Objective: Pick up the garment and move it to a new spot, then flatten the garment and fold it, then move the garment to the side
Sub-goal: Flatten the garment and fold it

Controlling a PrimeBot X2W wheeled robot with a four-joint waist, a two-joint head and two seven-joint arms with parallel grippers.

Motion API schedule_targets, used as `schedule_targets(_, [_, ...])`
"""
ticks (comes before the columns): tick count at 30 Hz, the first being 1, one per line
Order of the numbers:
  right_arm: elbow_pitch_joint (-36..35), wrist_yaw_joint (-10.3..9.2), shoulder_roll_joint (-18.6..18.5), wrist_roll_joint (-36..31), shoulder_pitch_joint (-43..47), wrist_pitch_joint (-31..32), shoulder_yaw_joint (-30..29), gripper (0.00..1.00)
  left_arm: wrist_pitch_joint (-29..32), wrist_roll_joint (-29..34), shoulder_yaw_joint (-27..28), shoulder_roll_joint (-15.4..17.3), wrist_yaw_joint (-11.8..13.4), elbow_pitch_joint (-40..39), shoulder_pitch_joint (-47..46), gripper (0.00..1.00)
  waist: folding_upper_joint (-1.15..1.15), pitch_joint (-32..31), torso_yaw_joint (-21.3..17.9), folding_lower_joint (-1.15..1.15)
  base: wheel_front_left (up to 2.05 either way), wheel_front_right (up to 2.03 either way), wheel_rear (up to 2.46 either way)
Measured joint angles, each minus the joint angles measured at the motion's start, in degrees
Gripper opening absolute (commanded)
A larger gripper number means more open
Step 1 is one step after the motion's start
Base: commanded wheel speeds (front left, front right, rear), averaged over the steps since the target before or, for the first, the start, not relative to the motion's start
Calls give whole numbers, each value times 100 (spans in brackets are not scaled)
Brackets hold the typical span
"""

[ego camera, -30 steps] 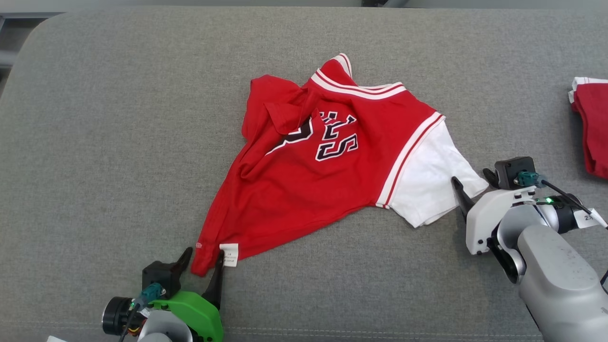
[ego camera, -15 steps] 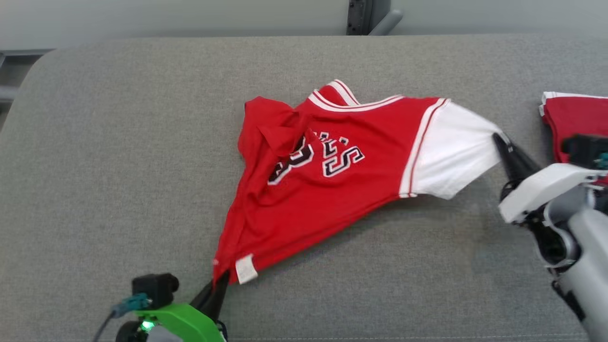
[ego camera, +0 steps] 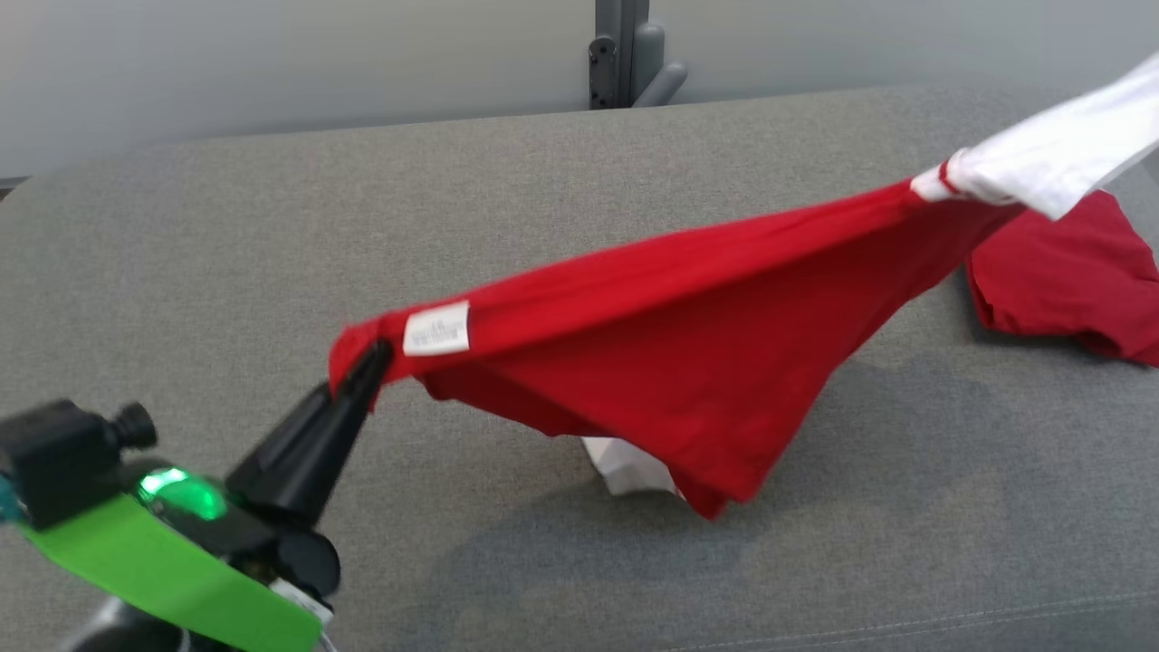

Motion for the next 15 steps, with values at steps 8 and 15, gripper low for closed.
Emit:
schedule_targets(8, [137, 0, 339, -869, -2096, 1162, -201, 0, 1144, -372, 557, 768, 424, 504, -2961, 0, 0, 517, -118, 0, 0, 0, 0])
schedule_targets(15, [1653, -1, 1223, -2178, -4571, 1232, 343, 0, 1335, 318, 107, 890, 491, 3028, -6046, 0, 0, 1406, -137, 0, 0, 0, 0])
